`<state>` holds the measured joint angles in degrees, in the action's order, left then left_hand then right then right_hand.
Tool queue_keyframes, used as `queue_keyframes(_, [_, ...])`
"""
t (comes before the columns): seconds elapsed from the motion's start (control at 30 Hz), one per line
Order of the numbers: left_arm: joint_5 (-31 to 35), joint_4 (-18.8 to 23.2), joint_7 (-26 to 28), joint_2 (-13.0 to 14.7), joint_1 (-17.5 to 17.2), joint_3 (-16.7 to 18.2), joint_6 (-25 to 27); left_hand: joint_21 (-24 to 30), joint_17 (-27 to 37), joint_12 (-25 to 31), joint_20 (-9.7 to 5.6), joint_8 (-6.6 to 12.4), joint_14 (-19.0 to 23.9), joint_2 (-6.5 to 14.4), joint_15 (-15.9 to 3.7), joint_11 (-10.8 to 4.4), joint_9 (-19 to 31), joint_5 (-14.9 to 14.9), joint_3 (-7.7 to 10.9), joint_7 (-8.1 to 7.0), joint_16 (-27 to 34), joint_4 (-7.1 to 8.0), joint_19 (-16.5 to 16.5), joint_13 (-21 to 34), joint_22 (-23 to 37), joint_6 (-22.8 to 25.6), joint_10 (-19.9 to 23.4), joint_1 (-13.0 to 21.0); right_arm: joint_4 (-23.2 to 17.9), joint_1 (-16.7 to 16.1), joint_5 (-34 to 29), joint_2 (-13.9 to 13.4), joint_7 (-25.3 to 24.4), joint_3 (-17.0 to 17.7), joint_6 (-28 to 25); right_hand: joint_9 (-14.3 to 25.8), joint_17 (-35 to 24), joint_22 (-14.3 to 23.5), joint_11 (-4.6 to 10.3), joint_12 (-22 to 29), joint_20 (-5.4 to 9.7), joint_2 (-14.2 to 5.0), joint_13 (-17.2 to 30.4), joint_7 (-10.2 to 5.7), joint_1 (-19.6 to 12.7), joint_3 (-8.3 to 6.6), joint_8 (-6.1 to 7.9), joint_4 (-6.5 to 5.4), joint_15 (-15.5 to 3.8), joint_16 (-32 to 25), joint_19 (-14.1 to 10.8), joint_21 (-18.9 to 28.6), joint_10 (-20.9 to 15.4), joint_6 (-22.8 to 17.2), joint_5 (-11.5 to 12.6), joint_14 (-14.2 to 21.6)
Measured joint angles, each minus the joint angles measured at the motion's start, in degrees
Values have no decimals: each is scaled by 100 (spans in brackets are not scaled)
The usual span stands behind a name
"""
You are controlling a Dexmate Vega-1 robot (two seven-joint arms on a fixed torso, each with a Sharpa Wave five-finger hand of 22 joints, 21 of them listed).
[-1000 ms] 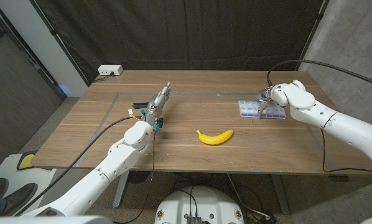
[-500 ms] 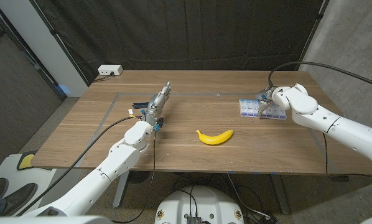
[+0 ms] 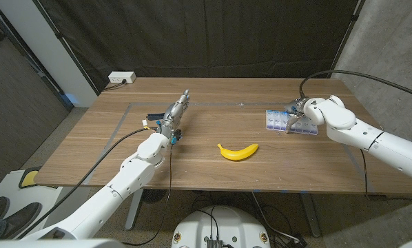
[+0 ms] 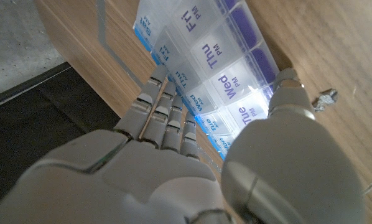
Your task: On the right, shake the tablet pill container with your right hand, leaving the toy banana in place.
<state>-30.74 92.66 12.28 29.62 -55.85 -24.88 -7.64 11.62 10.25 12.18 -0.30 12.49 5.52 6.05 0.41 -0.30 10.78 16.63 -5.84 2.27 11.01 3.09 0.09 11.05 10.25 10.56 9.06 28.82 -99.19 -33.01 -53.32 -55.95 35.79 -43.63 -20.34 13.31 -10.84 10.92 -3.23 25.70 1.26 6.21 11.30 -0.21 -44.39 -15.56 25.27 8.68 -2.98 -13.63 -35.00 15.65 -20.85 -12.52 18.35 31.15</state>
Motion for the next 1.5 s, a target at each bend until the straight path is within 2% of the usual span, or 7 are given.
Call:
queue_keyframes(0.53, [-23,-23,-49,18,21,-3,3,0,0,0,0,-13,0,-39,0,0,0,-45,1,9,0,0,0,0,0,9,0,60,-551,-289,39,-196,-360,426,-213,0,18,0,-29,-28,11,-1,1,31,1,0,3,0,4,85,-6,0,-31,-30,-106,-89])
queue_keyframes(0.7, [-28,-52,-70,18,40,3,2,0,0,0,0,-23,0,19,0,0,0,-45,1,9,0,0,0,0,0,9,0,11,-759,-464,104,-228,-613,601,-352,0,20,0,20,-112,30,-2,84,53,2,0,4,0,12,135,13,0,-16,-52,-150,-116])
queue_keyframes(0.83, [-30,-88,-90,19,71,18,-25,0,0,0,0,-23,0,17,0,0,0,-45,1,9,0,0,0,0,0,9,0,13,-907,-576,144,-231,-746,712,-467,0,19,7,22,-117,202,-2,137,94,2,-1,4,1,12,135,-98,0,-18,-92,-217,-116])
queue_keyframes(1.07, [-45,-184,-150,22,143,36,-61,0,0,0,0,-22,0,16,0,0,0,-45,1,9,0,0,-1,0,0,9,0,14,-1111,-755,265,-217,-1049,867,-765,0,19,16,-10,-138,223,-2,115,186,2,-34,4,34,16,135,-162,17,-132,-184,-289,23])
queue_keyframes(1.23, [-113,-312,-309,27,214,46,-107,0,0,0,0,-22,0,-36,0,0,0,-45,1,9,0,0,-1,0,0,9,1,66,-1310,-950,369,-115,-1314,1019,-1008,-1,19,15,-9,-139,243,-2,111,237,3,-34,4,34,11,135,-183,28,-153,-234,-306,29])
queue_keyframes(1.47, [-176,-521,-445,61,315,99,-159,0,0,0,0,-22,0,-36,0,0,0,-45,-15,9,1,16,-1,-1,0,9,0,65,-1382,-1034,558,41,-1710,1081,-1320,-1,19,15,-13,-141,243,-3,78,237,3,-34,4,34,3,135,-183,28,-175,-234,-332,82])
queue_keyframes(1.5, [-228,-548,-562,70,326,109,-200,0,0,0,0,-22,0,-35,0,0,0,-45,-15,9,1,15,-1,0,0,9,0,65,-1417,-1075,607,162,-1805,1114,-1387,-1,19,15,-20,-149,243,-3,78,237,3,-34,4,34,3,135,-183,28,-182,-235,-343,82])
